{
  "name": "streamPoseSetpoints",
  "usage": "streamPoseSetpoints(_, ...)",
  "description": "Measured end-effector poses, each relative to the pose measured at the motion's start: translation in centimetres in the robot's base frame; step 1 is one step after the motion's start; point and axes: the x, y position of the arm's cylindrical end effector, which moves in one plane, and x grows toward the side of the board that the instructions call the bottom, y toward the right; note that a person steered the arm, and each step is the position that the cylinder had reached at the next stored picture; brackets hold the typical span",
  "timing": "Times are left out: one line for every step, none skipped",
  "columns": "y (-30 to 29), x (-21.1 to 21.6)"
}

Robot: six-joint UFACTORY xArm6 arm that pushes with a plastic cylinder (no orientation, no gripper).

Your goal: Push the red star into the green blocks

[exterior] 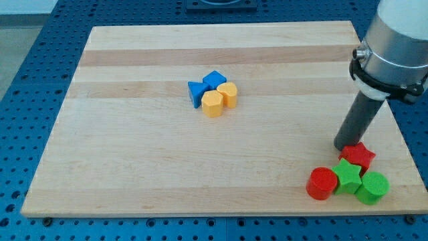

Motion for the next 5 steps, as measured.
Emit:
streamPoseSetpoints(-0.2,1.1)
streamPoseSetpoints(-0.2,1.2)
streamPoseSetpoints(0.0,-2.0)
streamPoseSetpoints(2.1,-11.8)
streamPoseSetpoints(4.3,-22.4)
